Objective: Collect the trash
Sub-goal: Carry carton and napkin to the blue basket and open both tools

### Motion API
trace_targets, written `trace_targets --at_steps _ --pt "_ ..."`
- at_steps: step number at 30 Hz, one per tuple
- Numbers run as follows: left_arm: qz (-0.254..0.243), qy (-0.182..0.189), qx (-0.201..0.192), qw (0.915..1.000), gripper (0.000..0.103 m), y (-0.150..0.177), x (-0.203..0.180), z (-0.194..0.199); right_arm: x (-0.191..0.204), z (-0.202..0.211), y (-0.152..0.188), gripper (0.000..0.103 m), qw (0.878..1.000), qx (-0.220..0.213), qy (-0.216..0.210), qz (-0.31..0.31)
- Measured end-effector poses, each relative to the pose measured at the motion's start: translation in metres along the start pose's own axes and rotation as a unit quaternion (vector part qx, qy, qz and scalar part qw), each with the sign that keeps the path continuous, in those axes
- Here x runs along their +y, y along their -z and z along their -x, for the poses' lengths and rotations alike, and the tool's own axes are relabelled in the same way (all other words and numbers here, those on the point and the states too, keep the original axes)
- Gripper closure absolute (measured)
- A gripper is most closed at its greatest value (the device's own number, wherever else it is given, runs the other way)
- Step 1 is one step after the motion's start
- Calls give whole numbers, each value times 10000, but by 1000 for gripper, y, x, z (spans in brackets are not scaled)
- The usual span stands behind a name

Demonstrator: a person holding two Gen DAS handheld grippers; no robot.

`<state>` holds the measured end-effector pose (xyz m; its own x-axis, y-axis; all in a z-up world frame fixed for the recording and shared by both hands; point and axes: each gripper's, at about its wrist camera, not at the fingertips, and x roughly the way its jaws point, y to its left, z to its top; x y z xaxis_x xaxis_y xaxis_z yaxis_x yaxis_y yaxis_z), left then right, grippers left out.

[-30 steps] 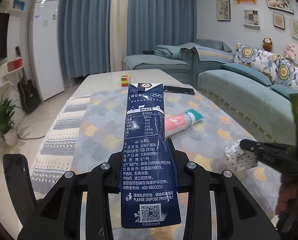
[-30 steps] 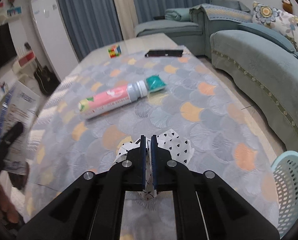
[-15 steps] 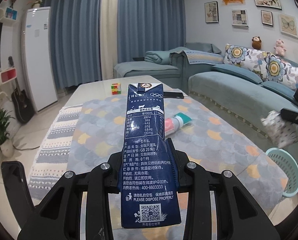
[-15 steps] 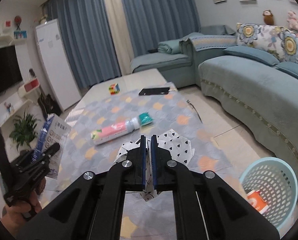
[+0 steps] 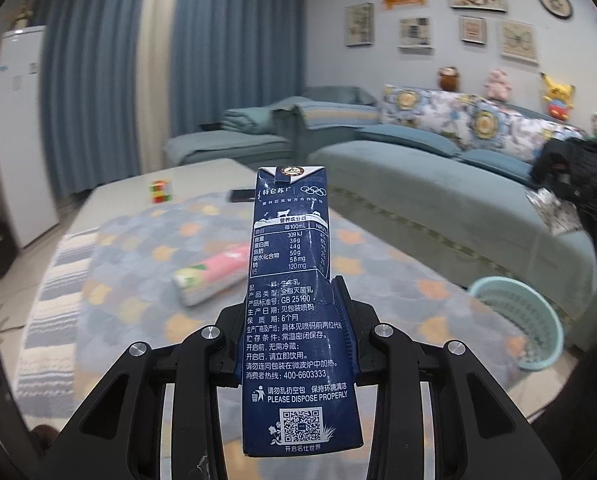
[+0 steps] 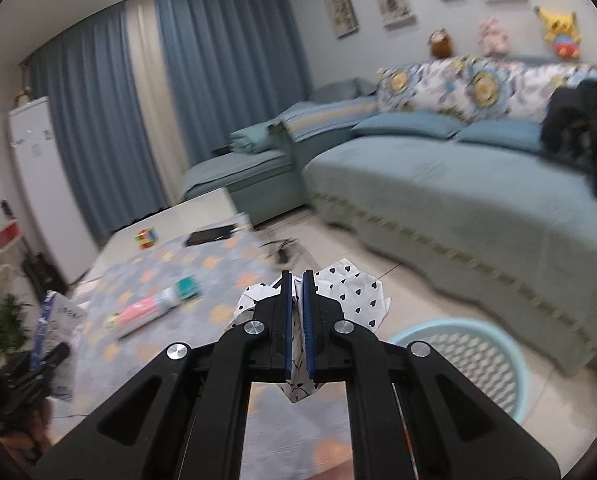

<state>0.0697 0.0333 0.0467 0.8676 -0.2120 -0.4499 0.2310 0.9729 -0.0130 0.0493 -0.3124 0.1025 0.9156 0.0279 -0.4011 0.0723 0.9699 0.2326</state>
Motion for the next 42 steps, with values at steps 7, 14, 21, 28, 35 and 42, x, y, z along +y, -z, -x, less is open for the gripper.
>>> trace_targets --at_steps 7,14,21,28,35,42 --pt "-274 869 -140 9957 70 -16 -79 -10 -38 16 -2 100 9986 -276 437 80" --pt "-289 1813 401 9822 70 -32 -165 -54 -96 18 0 100 9973 -59 635 -363" --pt "-458 2251 867 9694 70 -34 -237 -101 -141 23 -1 100 9939 -22 842 -713" --pt "-711 2314 1122 9637 70 -25 -273 -124 -176 17 4 100 9885 198 719 -1319" --pt "-884 2259 1131 9635 41 -24 -287 -132 -194 -2 11 89 9793 542 829 -1766" --pt "-842 2143 1094 9670 37 -25 -279 -128 -210 8 17 49 9703 290 826 -2257"
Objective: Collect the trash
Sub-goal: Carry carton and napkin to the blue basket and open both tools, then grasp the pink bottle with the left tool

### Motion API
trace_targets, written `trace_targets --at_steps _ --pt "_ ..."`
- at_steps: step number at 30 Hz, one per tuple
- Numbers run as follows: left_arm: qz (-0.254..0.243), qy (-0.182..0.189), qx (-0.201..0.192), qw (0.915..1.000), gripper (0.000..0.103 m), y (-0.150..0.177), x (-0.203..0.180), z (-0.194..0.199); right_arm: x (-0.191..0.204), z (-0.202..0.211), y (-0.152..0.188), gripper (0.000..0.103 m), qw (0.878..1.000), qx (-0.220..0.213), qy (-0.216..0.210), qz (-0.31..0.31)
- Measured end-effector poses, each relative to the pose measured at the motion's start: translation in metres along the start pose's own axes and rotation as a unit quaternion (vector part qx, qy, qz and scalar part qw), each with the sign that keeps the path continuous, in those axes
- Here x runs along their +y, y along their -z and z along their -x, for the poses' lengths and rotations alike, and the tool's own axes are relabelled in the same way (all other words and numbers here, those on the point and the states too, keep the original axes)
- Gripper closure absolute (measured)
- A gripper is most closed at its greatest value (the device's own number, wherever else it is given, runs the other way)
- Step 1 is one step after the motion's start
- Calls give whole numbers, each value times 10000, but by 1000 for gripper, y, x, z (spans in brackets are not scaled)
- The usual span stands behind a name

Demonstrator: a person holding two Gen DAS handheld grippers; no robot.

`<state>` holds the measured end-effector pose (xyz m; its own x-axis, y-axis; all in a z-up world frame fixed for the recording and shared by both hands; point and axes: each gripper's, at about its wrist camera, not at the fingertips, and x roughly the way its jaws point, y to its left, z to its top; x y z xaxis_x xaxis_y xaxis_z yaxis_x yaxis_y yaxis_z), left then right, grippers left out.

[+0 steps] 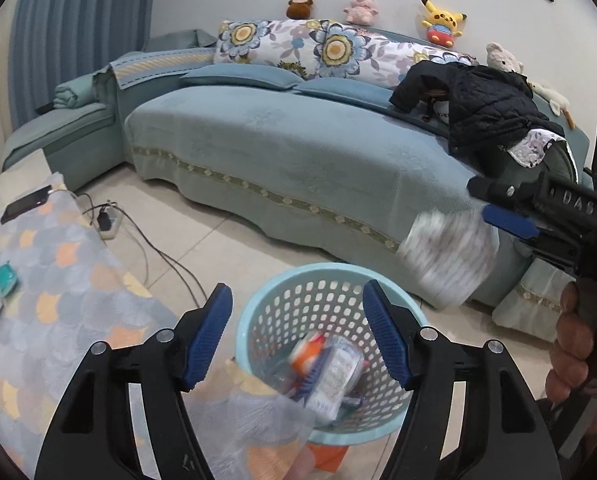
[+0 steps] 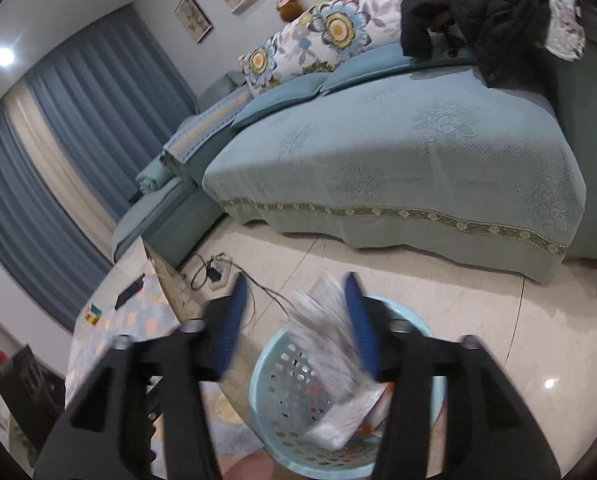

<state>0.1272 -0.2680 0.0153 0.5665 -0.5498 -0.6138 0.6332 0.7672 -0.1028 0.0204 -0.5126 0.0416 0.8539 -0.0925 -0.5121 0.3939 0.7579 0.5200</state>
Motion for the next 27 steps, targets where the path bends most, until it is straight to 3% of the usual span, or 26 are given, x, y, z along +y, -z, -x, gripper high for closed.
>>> trace_targets --at_steps 7,12,18,23,27 --pt "-79 -414 -18 9991 37 19 34 36 8 2 2 45 9999 3 -107 -2" --pt "198 -990 -21 9949 37 36 74 66 25 0 7 42 9997 82 -167 163" --pt "79 -1718 76 9851 37 69 121 100 49 -4 15 42 9982 186 -356 455" --pt "-134 -2623 140 9648 35 92 170 120 79 -10 25 42 9957 254 -507 737" --pt "-320 -3565 -18 9338 35 99 224 131 103 -18 33 42 9936 384 -614 867"
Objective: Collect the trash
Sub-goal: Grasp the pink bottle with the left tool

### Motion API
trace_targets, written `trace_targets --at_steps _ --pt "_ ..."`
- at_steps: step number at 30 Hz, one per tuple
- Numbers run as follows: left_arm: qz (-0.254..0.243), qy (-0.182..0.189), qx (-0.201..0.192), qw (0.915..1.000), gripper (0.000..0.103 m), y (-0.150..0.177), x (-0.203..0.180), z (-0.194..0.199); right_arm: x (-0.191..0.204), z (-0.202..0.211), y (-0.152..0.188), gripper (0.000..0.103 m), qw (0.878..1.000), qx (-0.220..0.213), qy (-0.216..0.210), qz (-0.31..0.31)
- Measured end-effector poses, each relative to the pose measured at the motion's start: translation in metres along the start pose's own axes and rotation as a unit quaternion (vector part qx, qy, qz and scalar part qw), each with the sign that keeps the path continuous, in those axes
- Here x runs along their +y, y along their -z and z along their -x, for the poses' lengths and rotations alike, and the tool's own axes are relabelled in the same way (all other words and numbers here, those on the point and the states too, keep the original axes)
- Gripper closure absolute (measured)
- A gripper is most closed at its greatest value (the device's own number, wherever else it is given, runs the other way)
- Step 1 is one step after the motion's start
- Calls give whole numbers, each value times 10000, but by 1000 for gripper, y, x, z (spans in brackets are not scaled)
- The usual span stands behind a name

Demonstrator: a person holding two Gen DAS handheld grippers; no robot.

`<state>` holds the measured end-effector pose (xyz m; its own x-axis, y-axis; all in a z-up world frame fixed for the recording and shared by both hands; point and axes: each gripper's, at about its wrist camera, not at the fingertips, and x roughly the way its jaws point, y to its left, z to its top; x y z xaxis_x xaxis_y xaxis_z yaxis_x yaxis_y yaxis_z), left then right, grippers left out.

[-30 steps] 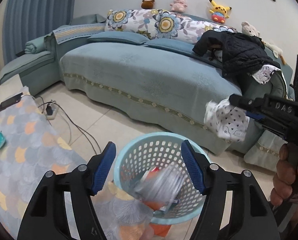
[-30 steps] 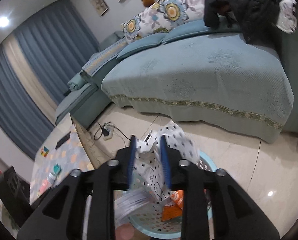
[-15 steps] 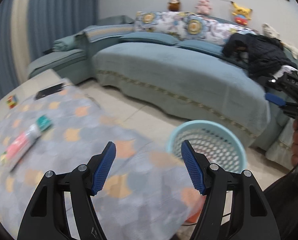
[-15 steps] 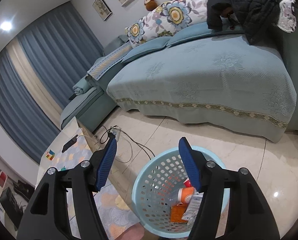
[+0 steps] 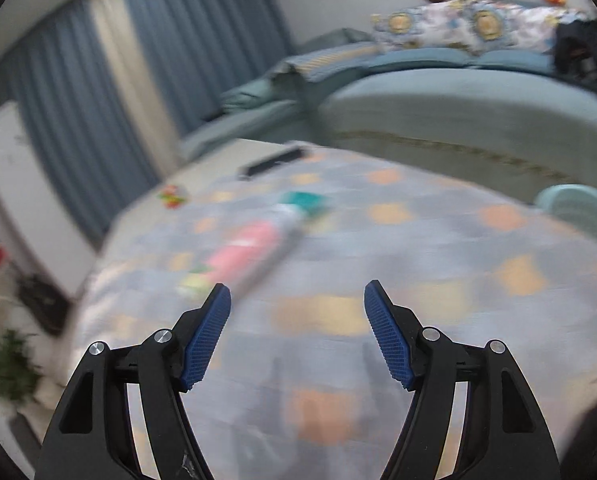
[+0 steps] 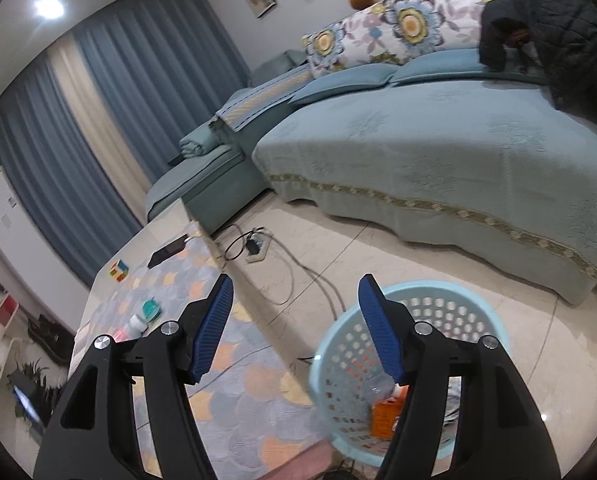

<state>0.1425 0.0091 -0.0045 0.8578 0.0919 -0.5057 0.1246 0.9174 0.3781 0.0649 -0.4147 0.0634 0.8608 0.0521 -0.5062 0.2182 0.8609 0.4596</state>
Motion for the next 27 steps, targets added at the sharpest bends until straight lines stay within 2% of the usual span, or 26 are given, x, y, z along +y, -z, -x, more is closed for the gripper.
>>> trace_targets --at_steps 1,3,7,11,14,16,18,22,23,27 --pt "10 -190 -1 9998 36 -1 13 -10 8 -4 1 41 10000 61 -64 35" --pt "46 -339 98 9994 36 -5 33 -29 23 -8 3 41 9996 141 -205 103" --pt "-7 -444 293 9986 36 -16 58 -65 64 -15 12 41 9975 262 -474 457" --pt "-248 -267 417 9985 36 -25 62 -87 116 -24 29 41 9907 442 -686 1087" --pt "-644 57 765 9950 35 -27 62 -113 142 -26 42 41 9859 477 -666 1459" --pt "-1005 221 1134 9882 36 -29 59 -134 155 -27 48 41 9837 449 -590 1636" --pt "-1116 518 1527 9806 37 -27 56 -150 162 -26 52 41 9825 445 -631 1695" --pt "-1394 690 1825 9708 36 -23 46 -172 162 -29 50 41 9839 488 -661 1590" --pt "-1379 685 1794 9717 36 -24 45 -174 161 -30 49 41 9847 528 -685 1512" --pt "-822 789 1944 9743 38 -31 50 -184 154 -36 46 41 9874 703 -774 1189"
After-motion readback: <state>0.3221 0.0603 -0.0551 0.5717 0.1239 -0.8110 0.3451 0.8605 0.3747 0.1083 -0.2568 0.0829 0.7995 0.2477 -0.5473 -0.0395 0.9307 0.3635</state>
